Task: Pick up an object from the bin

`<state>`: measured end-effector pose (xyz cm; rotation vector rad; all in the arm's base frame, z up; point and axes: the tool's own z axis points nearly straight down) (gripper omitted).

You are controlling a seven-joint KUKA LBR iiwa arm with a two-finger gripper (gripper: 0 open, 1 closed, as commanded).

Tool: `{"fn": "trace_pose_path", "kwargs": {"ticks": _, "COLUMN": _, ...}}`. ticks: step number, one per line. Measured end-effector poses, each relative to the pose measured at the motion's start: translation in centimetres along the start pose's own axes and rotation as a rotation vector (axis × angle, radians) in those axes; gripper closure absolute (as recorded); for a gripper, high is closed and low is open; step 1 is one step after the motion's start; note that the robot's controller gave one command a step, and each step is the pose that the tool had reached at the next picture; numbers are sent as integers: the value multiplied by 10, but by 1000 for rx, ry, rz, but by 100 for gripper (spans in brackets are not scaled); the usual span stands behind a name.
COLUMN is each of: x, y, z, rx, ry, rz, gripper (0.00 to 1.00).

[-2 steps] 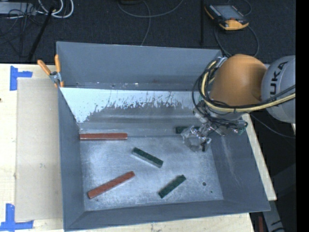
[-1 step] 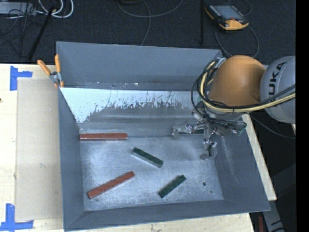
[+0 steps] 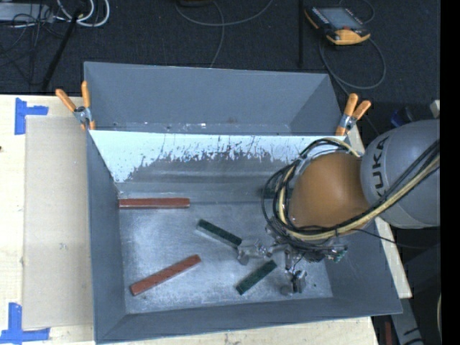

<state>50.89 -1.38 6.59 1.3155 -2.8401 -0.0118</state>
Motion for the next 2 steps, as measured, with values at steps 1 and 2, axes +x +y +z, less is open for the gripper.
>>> {"fn": "trace_pose_path", "kwargs": {"ticks": 1, "x": -2, "y": -5, "z": -4, "rx": 10, "ry": -8, "rz": 1, "gripper": 100}}
{"fn": "trace_pose_path", "kwargs": {"ticks": 2, "x": 20, "y": 8, "z": -136, "rx": 17, "ry": -12, "rz": -19, "gripper": 100}}
